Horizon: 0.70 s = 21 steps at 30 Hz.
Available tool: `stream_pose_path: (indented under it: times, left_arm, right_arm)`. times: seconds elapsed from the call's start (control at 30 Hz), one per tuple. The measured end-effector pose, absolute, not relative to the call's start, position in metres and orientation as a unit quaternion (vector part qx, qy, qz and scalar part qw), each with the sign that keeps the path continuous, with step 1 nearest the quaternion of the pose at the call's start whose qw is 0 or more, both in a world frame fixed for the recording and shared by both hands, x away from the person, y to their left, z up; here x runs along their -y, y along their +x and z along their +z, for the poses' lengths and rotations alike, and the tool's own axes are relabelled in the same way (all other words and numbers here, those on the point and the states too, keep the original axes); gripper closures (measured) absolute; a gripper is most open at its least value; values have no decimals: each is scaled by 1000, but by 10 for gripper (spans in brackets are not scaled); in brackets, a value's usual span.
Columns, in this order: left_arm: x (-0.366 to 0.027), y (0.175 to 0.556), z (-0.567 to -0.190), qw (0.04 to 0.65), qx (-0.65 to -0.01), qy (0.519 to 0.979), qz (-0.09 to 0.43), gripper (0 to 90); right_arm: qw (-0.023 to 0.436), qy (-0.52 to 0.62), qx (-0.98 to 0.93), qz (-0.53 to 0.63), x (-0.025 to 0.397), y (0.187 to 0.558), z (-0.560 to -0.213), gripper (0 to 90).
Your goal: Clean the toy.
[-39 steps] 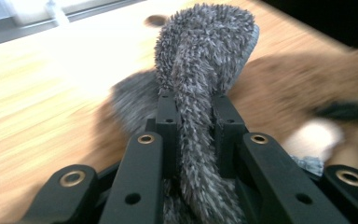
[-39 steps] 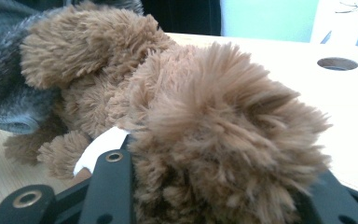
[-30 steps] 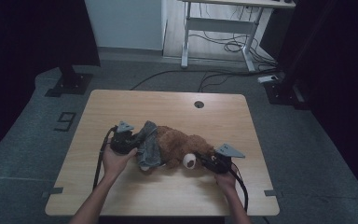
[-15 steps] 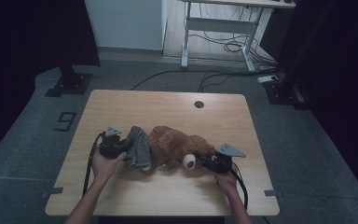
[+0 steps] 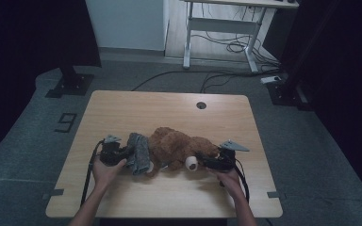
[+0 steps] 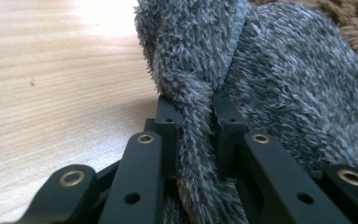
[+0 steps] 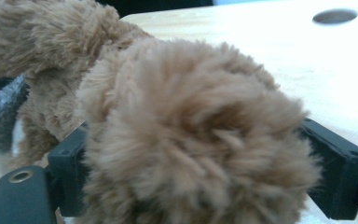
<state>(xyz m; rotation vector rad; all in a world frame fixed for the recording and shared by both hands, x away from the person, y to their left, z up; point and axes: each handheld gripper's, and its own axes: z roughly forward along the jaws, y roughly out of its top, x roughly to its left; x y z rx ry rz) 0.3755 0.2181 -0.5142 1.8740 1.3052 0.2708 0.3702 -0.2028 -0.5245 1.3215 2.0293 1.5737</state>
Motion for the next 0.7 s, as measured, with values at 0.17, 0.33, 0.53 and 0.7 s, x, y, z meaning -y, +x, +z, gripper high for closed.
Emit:
stream_pose_path:
  times: [0.17,0.33,0.53,0.7]
  left_arm:
    - [-218,378,-520,427,-524,733,70,759]
    - [-210,383,-529,433,-533,726,37,767]
    - [-211,392,-537,454,-549,701,-12,776]
    - [-214,398,-537,466,-555,688,-29,779]
  right_arm:
    - [94,452,-703,542,202,371,-528,233]
    - [102,421,-715,548,200,368,-525,491]
    - [127,387,-715,568,193,365,-521,559]
    - [169,361,-709,582,186,365,-513,577]
